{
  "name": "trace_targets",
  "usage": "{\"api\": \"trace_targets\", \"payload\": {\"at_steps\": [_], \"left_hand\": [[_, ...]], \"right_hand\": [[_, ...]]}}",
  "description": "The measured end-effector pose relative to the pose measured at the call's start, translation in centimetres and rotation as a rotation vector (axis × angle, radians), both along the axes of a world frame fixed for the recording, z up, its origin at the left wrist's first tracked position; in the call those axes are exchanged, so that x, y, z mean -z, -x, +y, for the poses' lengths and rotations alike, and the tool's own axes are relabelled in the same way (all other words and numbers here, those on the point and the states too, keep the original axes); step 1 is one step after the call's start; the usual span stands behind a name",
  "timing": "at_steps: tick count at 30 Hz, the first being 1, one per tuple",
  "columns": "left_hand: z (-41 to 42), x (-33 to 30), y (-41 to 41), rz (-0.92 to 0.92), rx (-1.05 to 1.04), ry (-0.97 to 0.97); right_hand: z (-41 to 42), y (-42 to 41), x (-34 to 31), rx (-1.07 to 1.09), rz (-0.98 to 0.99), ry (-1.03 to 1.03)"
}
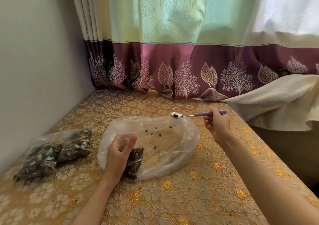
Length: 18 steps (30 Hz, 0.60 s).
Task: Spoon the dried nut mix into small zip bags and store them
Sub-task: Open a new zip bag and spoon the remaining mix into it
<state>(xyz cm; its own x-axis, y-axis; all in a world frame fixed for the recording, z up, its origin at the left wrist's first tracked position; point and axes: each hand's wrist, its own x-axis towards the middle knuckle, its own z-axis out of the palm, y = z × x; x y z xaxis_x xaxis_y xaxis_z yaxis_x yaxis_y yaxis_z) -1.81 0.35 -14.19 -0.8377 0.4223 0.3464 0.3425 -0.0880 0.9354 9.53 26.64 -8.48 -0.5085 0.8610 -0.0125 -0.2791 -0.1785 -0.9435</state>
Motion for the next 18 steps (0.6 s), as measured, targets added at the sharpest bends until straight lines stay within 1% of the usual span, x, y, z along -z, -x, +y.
{"api": "trace_targets", "payload": {"at_steps": [4, 7, 10, 13, 18], "left_hand": [[0.0, 0.0, -0.1, -0.006, -0.001, -0.014], [0.0, -0.1, -0.1, -0.007, 0.007, -0.016], [0.0, 0.0, -0.1, -0.010, 0.007, -0.025], [0.1, 0.0, 0.0, -0.010, 0.008, -0.031], [0.1, 0.0, 0.0, -0.008, -0.002, -0.031]], "right_hand": [[-0.4, 0.3, -0.5, -0.061, 0.072, 0.021], [-0.6, 0.4, -0.8, -0.049, 0.051, -0.009], [-0.9, 0.1, -0.8, -0.047, -0.026, -0.113], [-1.3, -0.5, -0.1, -0.044, -0.152, -0.242], [-1.5, -1.3, 1.3, 0.090, -0.268, -0.418]]}}
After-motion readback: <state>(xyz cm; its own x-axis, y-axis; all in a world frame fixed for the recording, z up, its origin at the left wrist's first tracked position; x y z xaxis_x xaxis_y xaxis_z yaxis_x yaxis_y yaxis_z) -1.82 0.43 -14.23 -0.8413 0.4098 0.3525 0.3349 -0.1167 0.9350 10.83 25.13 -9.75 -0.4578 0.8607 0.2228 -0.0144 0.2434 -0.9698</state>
